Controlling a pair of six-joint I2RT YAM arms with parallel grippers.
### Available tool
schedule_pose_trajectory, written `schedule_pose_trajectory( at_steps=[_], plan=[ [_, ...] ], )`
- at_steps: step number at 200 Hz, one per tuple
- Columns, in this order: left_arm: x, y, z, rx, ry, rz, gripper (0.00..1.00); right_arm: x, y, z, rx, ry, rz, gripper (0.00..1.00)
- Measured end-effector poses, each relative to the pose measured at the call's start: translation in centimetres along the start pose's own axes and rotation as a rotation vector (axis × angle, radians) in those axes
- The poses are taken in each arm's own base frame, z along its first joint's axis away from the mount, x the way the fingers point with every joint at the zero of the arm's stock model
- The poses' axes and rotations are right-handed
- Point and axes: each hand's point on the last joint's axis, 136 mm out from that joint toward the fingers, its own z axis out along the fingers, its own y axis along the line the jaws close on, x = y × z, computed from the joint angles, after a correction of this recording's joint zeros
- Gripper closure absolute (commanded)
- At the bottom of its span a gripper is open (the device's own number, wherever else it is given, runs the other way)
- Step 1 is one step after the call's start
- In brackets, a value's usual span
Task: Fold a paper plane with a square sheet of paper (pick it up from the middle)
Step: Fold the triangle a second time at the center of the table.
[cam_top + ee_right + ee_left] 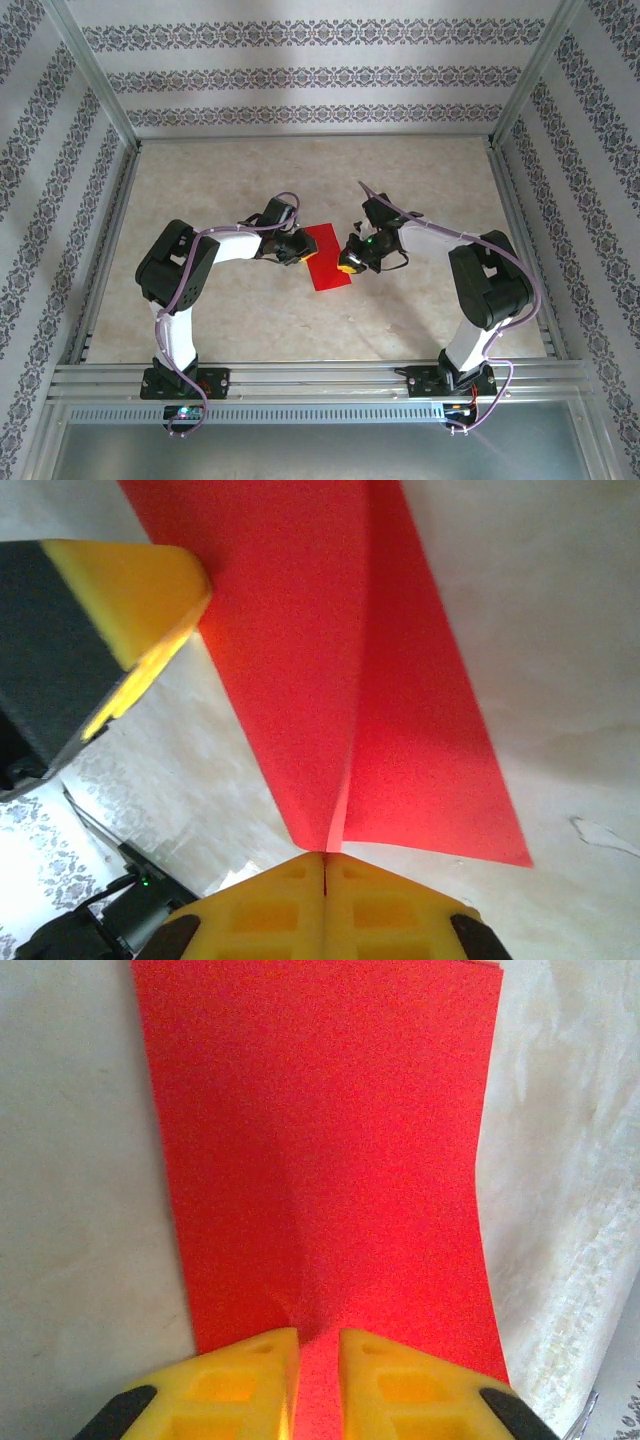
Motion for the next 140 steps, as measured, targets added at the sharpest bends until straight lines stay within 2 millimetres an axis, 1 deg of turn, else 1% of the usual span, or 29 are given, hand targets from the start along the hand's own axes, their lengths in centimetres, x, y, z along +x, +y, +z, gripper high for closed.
schedule_pose_trajectory(
  at_steps=[30, 61, 92, 125, 140],
  plan=[
    [0.0, 0.0, 0.0, -0.002, 0.001, 0.011, 0.83, -0.7, 1.4, 0.5, -0.03, 0.005, -0.027, 0.99],
    [0.0, 0.1, 0.0, -0.003, 0.002, 0.021, 0.84, -1.5, 2.3, 2.3, -0.034, 0.013, -0.058, 0.99],
    [0.0, -0.1, -0.1, -0.011, 0.008, 0.032, 0.83, -1.8, 2.2, 3.7, -0.018, 0.019, -0.069, 0.99],
    [-0.1, -0.3, -0.4, -0.022, 0.012, 0.047, 0.83, -1.9, 1.8, 4.1, 0.001, 0.013, -0.064, 0.98],
    [-0.4, -0.5, -0.9, -0.023, -0.001, 0.049, 0.83, -2.0, 1.7, 4.2, 0.006, 0.01, -0.064, 0.98]
  ],
)
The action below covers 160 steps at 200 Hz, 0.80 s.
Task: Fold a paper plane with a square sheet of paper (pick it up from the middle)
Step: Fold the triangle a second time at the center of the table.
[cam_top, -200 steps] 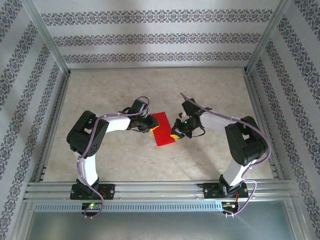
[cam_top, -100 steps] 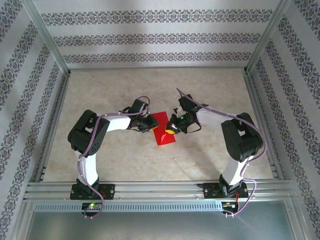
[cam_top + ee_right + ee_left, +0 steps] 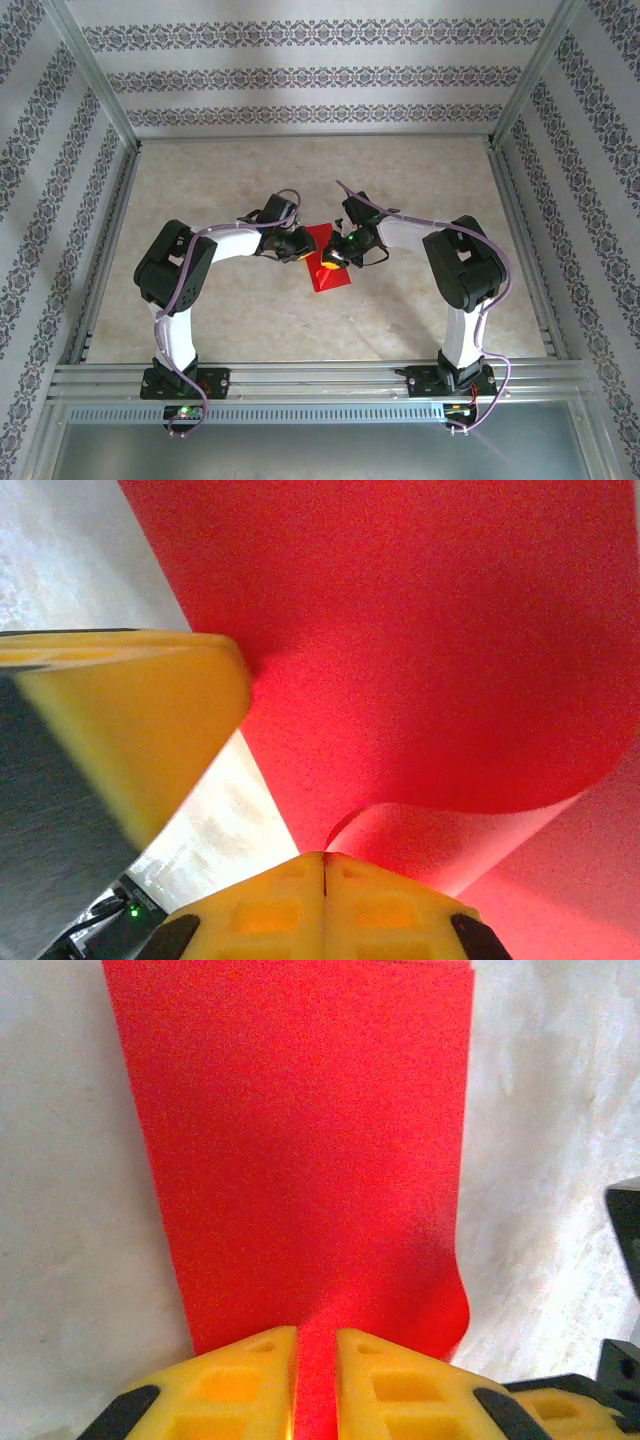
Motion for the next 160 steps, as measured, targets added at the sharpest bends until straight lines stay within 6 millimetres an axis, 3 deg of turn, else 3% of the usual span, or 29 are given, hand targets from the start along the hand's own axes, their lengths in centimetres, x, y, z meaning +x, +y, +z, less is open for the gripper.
schedule_pose_trajectory(
  at_steps=[39, 160],
  plan=[
    [-1.3, 0.9, -0.7, -0.017, -0.03, -0.024, 0.84, -0.2, -0.2, 0.3, 0.005, 0.0, 0.002, 0.98],
    [-1.2, 1.8, 0.1, -0.04, -0.011, -0.04, 0.86, -1.3, 1.0, 0.7, -0.019, -0.02, -0.028, 0.98]
  ],
)
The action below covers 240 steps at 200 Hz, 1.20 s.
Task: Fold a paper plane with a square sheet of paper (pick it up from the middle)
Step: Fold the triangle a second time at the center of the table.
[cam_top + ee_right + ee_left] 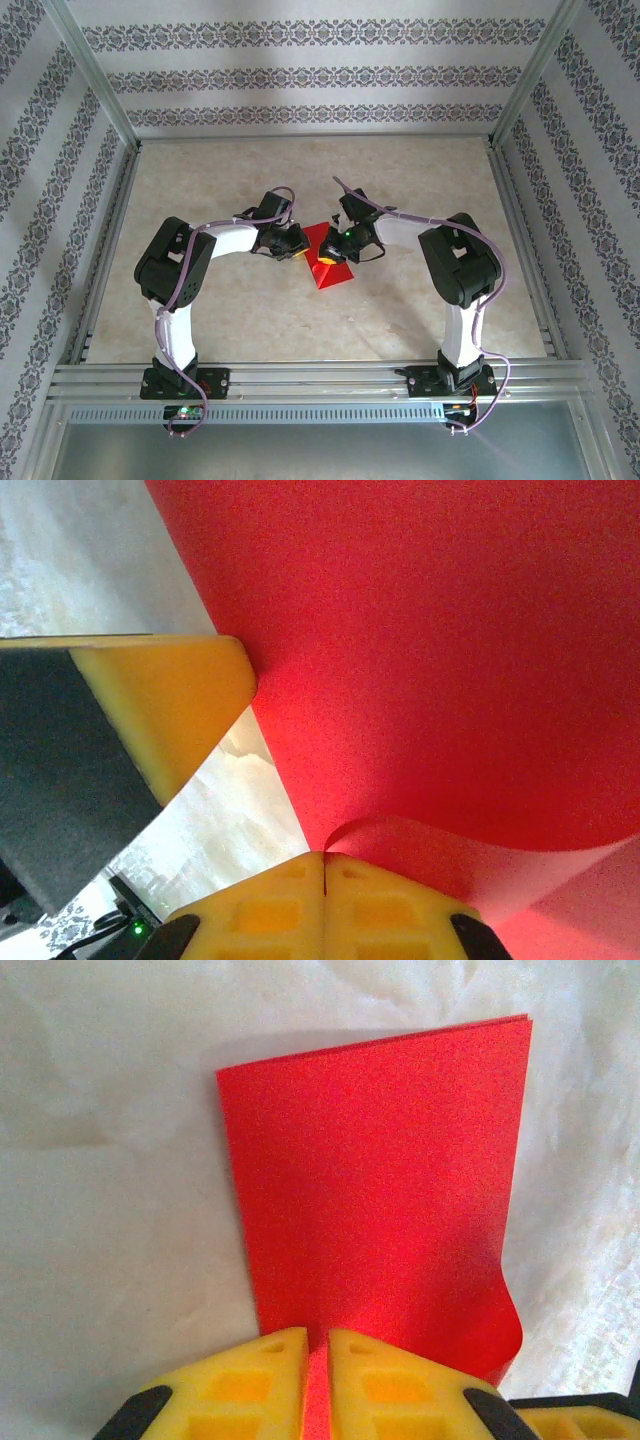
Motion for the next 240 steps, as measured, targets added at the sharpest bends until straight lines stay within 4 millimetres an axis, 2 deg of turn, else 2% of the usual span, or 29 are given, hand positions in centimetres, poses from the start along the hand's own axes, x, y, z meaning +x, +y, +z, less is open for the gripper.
schedule_pose_trajectory(
  at_steps=[62, 240],
  plan=[
    [0.0, 0.0, 0.0, 0.0, 0.0, 0.0, 0.86, 0.2, 0.5, 0.3, 0.008, 0.014, -0.018, 0.97],
    [0.1, -0.1, 0.0, 0.008, 0.008, 0.0, 0.86, 0.5, -1.0, 1.1, 0.053, 0.032, -0.007, 0.97]
  ],
)
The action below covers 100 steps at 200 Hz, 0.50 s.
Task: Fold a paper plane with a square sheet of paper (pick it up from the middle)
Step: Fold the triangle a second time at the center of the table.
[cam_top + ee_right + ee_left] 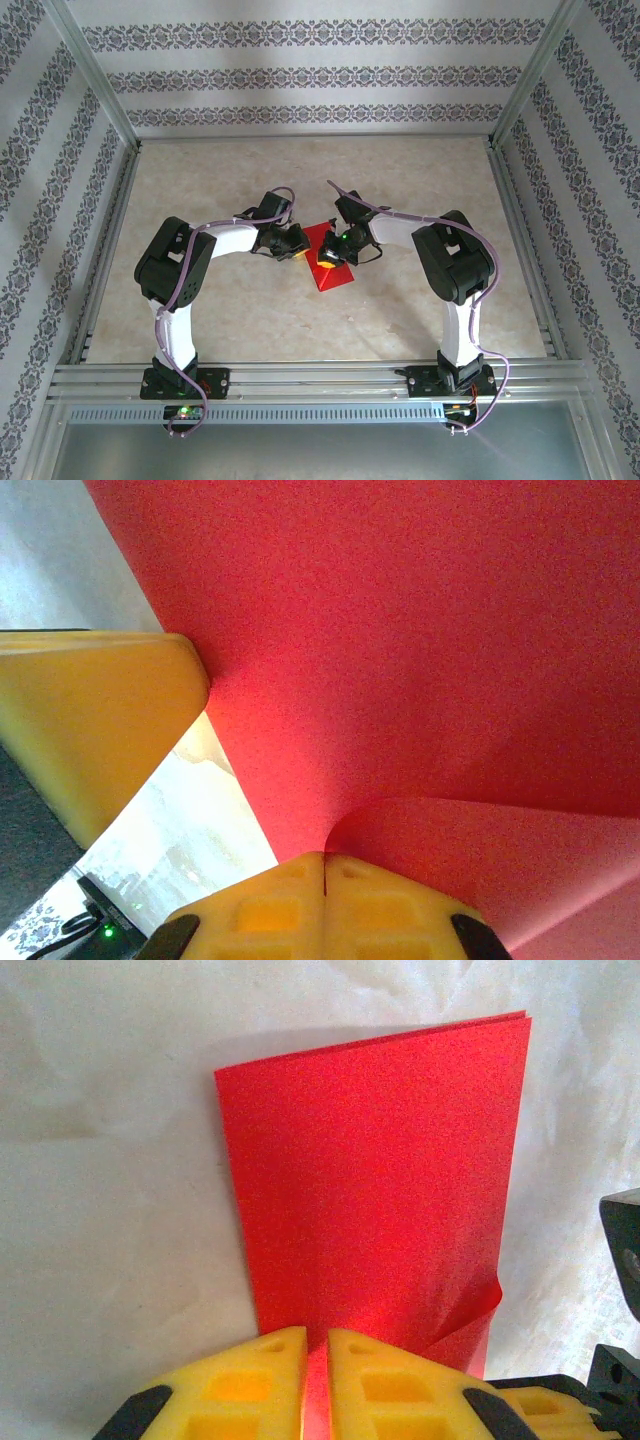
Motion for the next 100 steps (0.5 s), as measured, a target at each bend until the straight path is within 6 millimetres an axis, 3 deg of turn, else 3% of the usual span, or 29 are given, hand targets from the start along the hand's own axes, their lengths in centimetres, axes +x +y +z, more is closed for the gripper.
schedule_pose_trajectory(
  at_steps=[100],
  plan=[
    [0.01, 0.01, 0.01, 0.0, 0.001, 0.0, 0.86, -0.11, -0.16, 0.24, 0.003, 0.001, 0.002, 0.97]
  ],
)
